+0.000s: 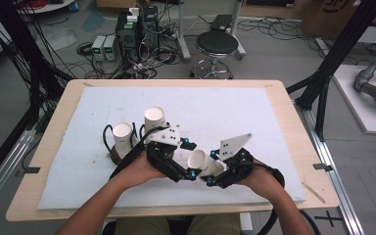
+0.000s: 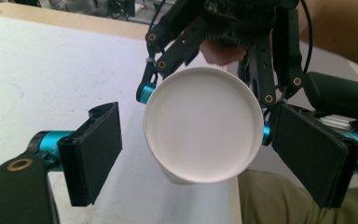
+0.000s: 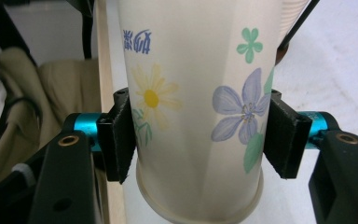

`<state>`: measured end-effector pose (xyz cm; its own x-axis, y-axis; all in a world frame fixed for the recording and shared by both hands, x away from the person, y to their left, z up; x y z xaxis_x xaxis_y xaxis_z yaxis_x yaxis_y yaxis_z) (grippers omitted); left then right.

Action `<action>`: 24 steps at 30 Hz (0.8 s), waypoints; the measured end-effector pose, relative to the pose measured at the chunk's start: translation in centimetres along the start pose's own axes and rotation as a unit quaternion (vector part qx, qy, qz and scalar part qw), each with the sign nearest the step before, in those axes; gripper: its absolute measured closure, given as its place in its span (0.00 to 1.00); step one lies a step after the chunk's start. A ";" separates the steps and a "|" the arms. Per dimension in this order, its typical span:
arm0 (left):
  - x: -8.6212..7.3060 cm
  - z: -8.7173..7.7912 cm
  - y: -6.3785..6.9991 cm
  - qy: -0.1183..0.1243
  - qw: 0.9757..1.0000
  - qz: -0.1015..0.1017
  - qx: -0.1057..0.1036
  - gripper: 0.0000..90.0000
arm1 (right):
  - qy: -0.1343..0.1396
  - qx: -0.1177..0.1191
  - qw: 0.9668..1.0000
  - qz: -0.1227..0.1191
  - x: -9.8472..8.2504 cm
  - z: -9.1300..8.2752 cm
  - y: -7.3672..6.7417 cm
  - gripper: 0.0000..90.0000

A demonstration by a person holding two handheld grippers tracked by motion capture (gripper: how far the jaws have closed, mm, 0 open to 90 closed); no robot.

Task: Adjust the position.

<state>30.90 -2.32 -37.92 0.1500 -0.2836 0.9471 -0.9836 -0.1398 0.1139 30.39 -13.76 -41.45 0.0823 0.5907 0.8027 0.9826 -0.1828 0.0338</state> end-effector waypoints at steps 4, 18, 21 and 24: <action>-0.2 0.0 0.0 -0.010 1.000 0.002 -0.002 0.18 | -0.047 0.004 0.999 -0.017 0.5 0.1 0.0 0.40; -0.9 0.2 0.3 -0.040 0.999 0.003 -0.024 0.29 | -0.114 0.029 0.992 -0.052 1.4 0.9 -0.3 0.40; -1.0 0.3 0.3 -0.043 0.999 0.004 -0.028 0.34 | -0.113 0.028 0.992 -0.053 1.3 1.0 -0.4 0.40; -1.2 0.4 0.3 -0.049 0.998 0.009 -0.029 0.38 | -0.111 0.032 0.992 -0.052 1.3 1.1 -0.5 0.40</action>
<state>30.43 -2.42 -39.12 0.1392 -0.3766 0.9158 -0.9898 -0.0801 0.1175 30.22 -12.04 -41.05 0.0082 0.7640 0.6452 0.9956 -0.0666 0.0662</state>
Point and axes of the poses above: each handheld gripper's, and its own axes: z roughly forward along the jaws, x roughly out of its top, y roughly to its right, the point moved 8 cm from there along z, roughly forward along the jaws, and after that the axes turned 9 degrees about y, right-handed, at the moved point
